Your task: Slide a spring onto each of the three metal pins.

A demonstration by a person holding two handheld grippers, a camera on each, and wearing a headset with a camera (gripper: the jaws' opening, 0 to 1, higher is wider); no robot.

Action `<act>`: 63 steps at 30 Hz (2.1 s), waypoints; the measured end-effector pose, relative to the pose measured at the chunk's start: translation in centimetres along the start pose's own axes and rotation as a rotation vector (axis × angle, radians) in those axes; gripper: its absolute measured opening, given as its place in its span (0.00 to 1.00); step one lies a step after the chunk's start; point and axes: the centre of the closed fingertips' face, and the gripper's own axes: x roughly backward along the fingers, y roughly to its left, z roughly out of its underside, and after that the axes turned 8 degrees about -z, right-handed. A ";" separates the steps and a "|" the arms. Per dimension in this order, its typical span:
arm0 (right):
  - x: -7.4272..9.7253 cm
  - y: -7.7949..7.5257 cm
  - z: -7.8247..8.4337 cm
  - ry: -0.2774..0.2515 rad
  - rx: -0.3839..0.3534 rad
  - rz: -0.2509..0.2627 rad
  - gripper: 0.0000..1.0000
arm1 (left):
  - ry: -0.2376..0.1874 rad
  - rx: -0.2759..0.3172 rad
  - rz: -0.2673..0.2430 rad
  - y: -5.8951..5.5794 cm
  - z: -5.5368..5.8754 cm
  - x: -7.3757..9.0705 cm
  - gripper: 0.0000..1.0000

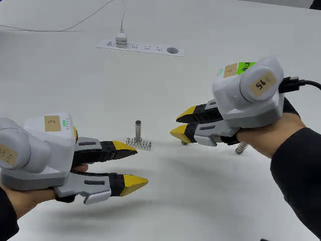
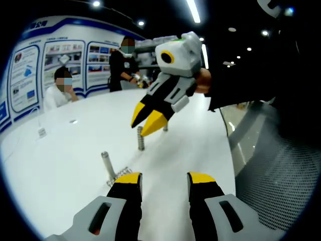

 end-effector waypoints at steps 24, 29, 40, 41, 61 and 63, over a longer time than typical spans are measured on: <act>-4.8 1.7 0.6 0.042 -0.005 -0.075 0.20 | 0.002 0.002 -0.011 0.3 0.2 0.4 0.36; -5.4 1.6 0.7 0.047 -0.007 -0.076 0.20 | 0.005 0.002 -0.010 0.3 0.3 0.4 0.36; -6.5 1.2 1.4 0.076 -0.021 -0.082 0.18 | 0.009 0.004 -0.013 0.4 0.4 0.5 0.36; -6.6 1.2 1.5 0.081 -0.022 -0.084 0.18 | 0.010 0.004 -0.014 0.4 0.5 0.5 0.36; -7.7 1.1 2.4 0.120 -0.031 -0.096 0.14 | 0.015 0.008 -0.026 0.8 0.8 0.9 0.36; -7.7 1.1 2.3 0.117 -0.031 -0.098 0.13 | 0.015 0.009 -0.027 0.8 0.8 0.9 0.36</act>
